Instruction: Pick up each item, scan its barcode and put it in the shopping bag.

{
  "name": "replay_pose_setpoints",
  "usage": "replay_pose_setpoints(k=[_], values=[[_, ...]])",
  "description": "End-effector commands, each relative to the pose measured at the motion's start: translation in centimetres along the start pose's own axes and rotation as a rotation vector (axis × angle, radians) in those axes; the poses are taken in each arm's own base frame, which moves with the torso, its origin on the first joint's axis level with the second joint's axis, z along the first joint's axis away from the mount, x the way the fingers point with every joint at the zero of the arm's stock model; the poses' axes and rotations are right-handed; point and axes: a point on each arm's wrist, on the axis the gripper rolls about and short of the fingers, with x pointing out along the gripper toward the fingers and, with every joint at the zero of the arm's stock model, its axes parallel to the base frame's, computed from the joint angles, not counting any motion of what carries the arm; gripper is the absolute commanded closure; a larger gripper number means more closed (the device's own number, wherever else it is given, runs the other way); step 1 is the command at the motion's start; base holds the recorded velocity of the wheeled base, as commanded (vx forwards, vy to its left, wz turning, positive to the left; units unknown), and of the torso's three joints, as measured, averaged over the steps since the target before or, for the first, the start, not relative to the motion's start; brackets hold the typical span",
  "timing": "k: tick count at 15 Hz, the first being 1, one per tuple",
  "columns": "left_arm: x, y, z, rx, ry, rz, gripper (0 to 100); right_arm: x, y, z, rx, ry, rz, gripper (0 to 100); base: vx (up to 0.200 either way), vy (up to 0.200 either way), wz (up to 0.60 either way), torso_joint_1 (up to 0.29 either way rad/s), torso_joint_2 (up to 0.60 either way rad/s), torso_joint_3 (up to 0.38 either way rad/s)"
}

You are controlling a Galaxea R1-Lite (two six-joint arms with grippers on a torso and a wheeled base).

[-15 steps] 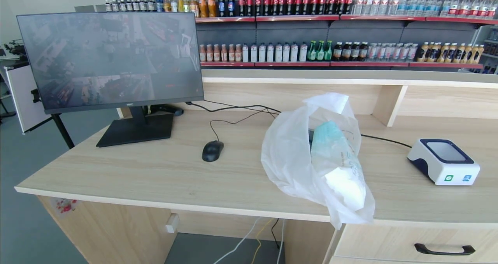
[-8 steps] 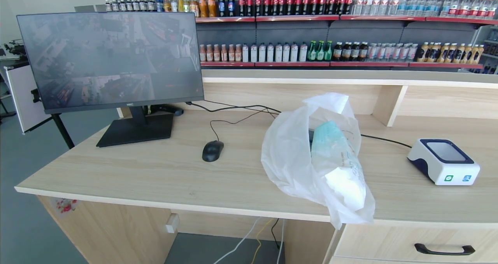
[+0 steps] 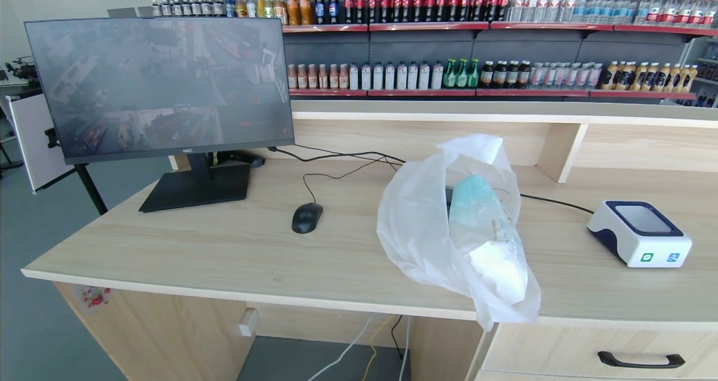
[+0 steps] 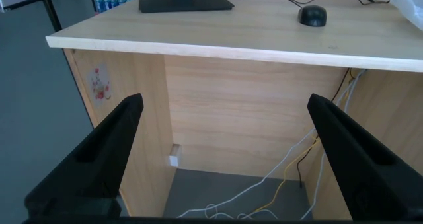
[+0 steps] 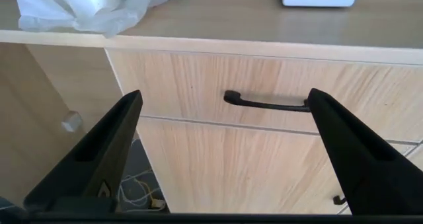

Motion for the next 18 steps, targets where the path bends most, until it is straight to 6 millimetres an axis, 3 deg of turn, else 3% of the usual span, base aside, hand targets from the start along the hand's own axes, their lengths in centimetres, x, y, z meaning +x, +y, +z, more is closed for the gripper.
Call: replay_pose_setpoints(k=[1,7,10,18], values=[[0.0,0.0,0.0,-0.004,-0.001,0.0,0,-0.62,0.05,-0.21,0.029,-0.082,-0.036,0,-0.2,0.0,0.0,-0.002,0.0,0.002],[0.0,0.0,0.02,-0.035,-0.002,0.001,0,-0.62,0.05,-0.21,0.038,-0.082,-0.036,0,-0.2,0.0,0.0,0.003,0.0,0.002],[0.0,0.0,0.0,-0.035,-0.001,0.001,0,-0.62,0.05,-0.21,0.016,-0.082,-0.036,0,0.0,0.0,0.0,0.0,0.0,0.0],[0.0,0.01,-0.02,-0.036,0.001,0.003,0,-0.62,0.06,-0.21,0.022,-0.082,-0.035,0,0.0,-0.2,0.0,0.007,0.01,0.002]])
